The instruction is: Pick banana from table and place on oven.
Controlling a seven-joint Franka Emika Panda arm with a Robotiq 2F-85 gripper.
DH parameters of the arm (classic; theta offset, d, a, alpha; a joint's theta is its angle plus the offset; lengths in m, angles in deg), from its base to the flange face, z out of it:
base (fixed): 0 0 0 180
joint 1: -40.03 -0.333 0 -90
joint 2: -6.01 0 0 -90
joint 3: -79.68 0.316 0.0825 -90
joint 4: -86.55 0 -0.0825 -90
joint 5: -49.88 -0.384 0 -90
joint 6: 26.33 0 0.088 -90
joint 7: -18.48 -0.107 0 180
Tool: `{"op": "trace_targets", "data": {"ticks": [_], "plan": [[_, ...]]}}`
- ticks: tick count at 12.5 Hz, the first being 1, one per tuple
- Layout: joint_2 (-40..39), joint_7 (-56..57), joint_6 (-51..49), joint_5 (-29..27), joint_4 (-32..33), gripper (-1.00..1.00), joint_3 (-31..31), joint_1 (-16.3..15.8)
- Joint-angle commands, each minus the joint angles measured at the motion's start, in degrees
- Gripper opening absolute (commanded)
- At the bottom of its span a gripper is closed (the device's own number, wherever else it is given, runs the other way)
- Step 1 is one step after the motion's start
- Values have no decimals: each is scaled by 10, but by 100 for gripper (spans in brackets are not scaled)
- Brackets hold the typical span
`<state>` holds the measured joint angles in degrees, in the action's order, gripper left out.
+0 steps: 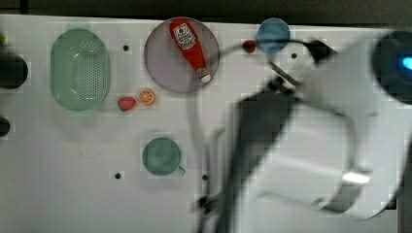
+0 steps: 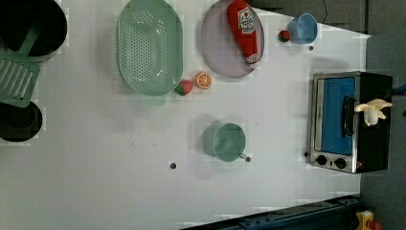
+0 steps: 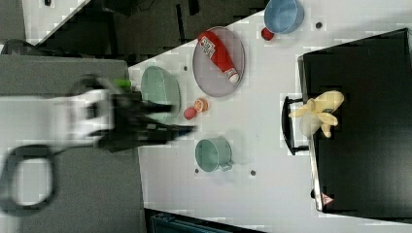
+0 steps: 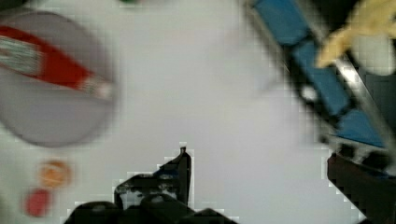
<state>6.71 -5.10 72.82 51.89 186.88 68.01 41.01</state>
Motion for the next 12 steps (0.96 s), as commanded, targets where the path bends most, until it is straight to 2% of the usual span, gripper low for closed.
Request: {"op": "trace_targets", "data": {"ticks": [1,5,12], "plan": [[34,-203,-6,6,-14,100,65,-50],[56,-242,-67,5,-10,100,89,-50],[49,-242,-68,5,-9,100,89,-50]]}}
